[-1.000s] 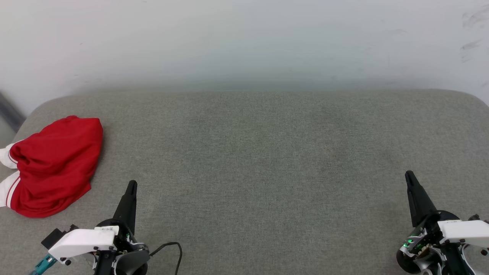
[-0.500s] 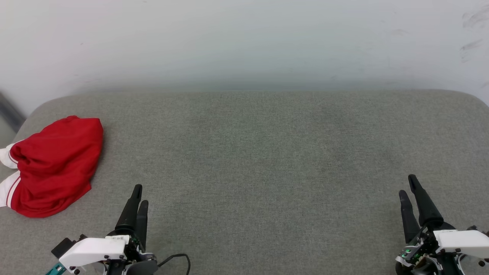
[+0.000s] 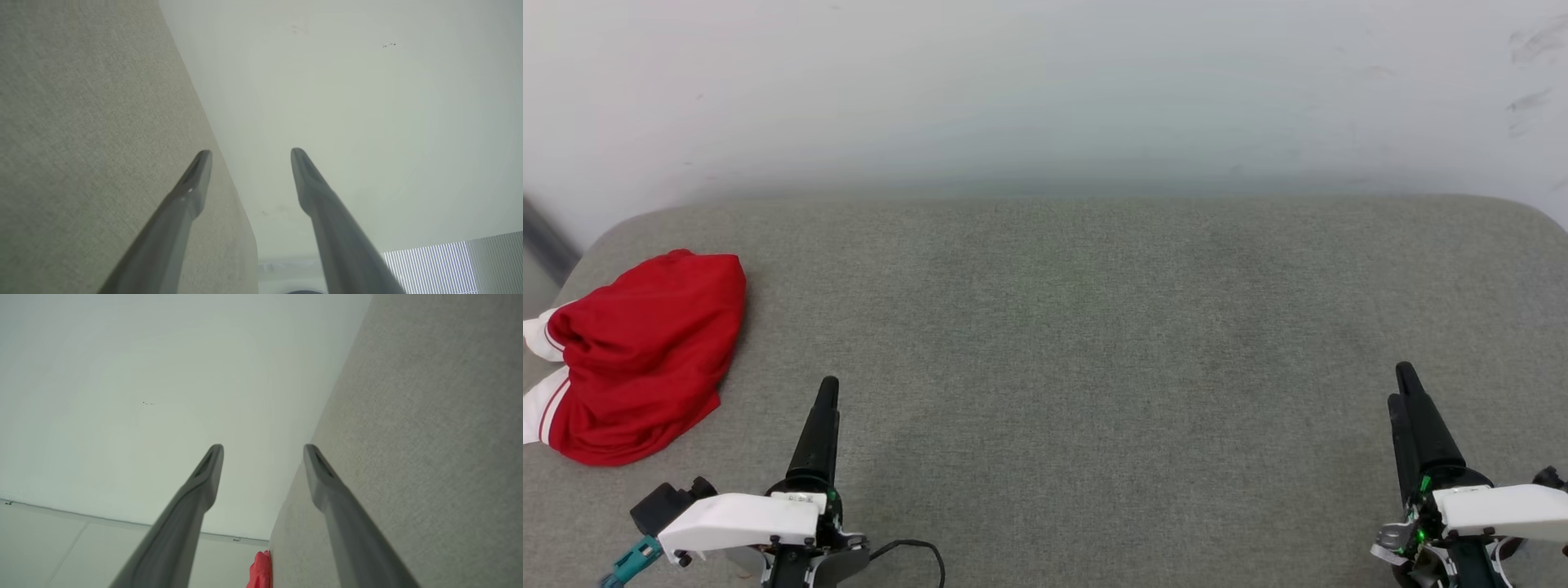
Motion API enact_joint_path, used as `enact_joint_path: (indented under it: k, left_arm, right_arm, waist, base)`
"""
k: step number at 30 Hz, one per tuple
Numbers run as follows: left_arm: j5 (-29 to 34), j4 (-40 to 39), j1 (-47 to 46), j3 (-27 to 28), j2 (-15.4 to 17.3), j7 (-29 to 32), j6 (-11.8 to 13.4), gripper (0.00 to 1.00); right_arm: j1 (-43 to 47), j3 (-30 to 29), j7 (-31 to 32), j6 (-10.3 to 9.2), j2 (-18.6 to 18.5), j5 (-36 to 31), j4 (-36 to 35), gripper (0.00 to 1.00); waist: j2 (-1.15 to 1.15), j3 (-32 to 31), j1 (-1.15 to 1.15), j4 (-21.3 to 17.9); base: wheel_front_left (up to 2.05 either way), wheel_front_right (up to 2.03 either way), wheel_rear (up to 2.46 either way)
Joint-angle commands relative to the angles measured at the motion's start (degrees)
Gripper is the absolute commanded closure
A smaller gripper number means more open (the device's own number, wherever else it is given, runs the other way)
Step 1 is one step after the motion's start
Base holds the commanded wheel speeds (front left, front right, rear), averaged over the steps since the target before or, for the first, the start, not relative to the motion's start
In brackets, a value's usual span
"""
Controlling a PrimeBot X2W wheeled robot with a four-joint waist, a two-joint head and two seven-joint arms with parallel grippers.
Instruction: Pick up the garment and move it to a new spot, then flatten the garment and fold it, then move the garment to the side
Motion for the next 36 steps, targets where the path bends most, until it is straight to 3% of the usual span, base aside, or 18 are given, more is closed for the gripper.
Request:
enact_joint_path:
  k: [1,20,36]
  left_arm:
    - [2.94,-1.40,-1.26,-0.52,0.18,-0.75,-0.01,0.00]
    - [29.36,-1.93,-1.56,-2.66,0.56,-4.89,0.14,0.00]
    - [45.95,-0.50,-2.61,-5.38,2.07,-7.80,1.52,0.00]
  right_arm:
    - [-0.32,0.11,-0.67,0.01,-0.49,-3.55,-1.65,0.00]
    - [0.23,1.23,-3.63,0.01,-0.42,-34.58,-3.98,0.00]
    - [0.93,1.09,-2.81,0.02,0.01,-50.56,-5.44,0.00]
  waist:
    - [0.00,-0.04,0.00,0.06]
    - [0.00,-0.42,0.00,0.20]
    - [0.00,-0.64,0.00,0.40]
  base:
    - [0.00,0.00,0.00]
    - [0.00,0.00,0.00]
    - [0.00,0.00,0.00]
